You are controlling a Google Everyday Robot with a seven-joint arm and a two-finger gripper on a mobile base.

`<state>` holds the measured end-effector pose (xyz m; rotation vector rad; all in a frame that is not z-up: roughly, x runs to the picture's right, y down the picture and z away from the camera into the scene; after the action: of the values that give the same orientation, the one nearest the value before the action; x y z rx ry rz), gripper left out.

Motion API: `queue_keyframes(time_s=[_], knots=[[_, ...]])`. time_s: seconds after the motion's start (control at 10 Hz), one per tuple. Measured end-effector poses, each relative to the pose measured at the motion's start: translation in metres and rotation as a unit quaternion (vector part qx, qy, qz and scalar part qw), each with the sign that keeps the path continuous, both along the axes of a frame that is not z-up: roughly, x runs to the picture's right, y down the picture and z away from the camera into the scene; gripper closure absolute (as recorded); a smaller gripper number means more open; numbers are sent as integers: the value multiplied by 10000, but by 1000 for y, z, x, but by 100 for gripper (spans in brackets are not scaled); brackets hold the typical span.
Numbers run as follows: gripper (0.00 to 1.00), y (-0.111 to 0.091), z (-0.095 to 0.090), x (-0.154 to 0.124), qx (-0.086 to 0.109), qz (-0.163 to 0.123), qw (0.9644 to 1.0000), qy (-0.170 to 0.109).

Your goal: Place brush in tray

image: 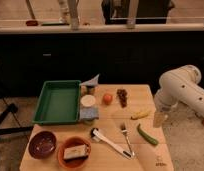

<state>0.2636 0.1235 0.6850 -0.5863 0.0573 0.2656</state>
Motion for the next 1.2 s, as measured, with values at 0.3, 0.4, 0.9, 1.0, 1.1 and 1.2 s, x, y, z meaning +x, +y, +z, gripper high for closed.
queue_keyframes(time_s=[0.3,0.4,0.9,1.0,1.1,1.2], knots=[[20,20,8,-49,6,1001,9947,220],[20,28,11,-67,28,1179,9928,210],[20,38,14,-84,65,1343,9907,212],[20,38,14,-84,63,1350,9906,207],[20,39,13,-85,52,1356,9906,183],[20,44,13,-88,-21,1334,9910,105]])
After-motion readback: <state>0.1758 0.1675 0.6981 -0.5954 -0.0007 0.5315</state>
